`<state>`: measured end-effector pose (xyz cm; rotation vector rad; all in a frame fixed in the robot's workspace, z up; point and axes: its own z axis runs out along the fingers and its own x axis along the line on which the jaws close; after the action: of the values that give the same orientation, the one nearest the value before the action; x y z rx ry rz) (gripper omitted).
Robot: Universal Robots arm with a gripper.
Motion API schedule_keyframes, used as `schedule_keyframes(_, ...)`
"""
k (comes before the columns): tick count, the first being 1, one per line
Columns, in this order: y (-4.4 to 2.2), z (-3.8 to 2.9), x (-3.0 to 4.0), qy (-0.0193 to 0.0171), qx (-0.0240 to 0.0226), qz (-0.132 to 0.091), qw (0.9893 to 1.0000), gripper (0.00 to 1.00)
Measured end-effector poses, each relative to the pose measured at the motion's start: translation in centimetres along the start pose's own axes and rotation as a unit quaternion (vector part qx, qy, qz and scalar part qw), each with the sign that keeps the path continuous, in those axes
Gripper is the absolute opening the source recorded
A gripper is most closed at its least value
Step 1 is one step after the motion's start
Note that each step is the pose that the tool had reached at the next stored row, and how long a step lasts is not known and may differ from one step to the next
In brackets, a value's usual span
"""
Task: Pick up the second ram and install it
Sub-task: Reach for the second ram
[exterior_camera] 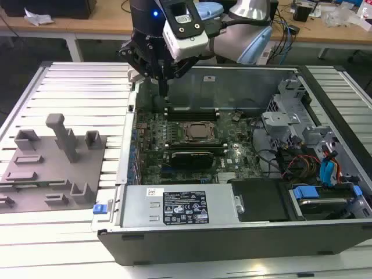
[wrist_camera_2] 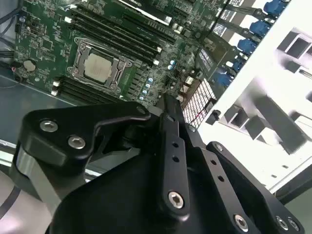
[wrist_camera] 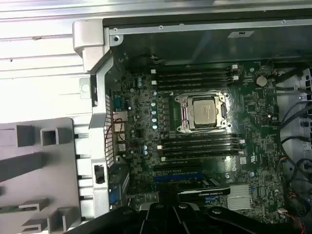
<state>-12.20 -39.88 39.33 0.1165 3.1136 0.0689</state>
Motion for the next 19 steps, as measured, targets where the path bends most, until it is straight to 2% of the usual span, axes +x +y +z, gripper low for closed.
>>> schedule_keyframes(2, -0.07, -0.02, 0.99, -0.0001, 0.0, 0.0, 1.0, 0.11)
schedule_keyframes(4, -0.2, -0.07, 2.74, -0.0003, 0.0, 0.0, 1.0, 0.11)
schedule_keyframes(5, -0.26, -0.09, 3.4, -0.0004, 0.0, 0.0, 1.0, 0.11)
schedule_keyframes(7, -0.3, -0.1, 3.98, -0.0005, 0.0, 0.0, 1.0, 0.11)
schedule_keyframes(8, -0.34, -0.12, 4.58, -0.0005, 0.0, 0.0, 1.0, 0.11)
schedule_keyframes(11, -0.39, -0.13, 5.27, -0.0005, 0.0, 0.0, 1.0, 0.11)
schedule_keyframes(16, -0.55, -0.18, 7.42, -0.0005, 0.0, 0.0, 1.0, 0.11)
schedule_keyframes(18, -0.66, -0.21, 8.84, -0.0005, 0.0, 0.0, 1.0, 0.11)
schedule_keyframes(19, -0.68, -0.22, 9.06, -0.0005, 0.0, 0.0, 1.0, 0.11)
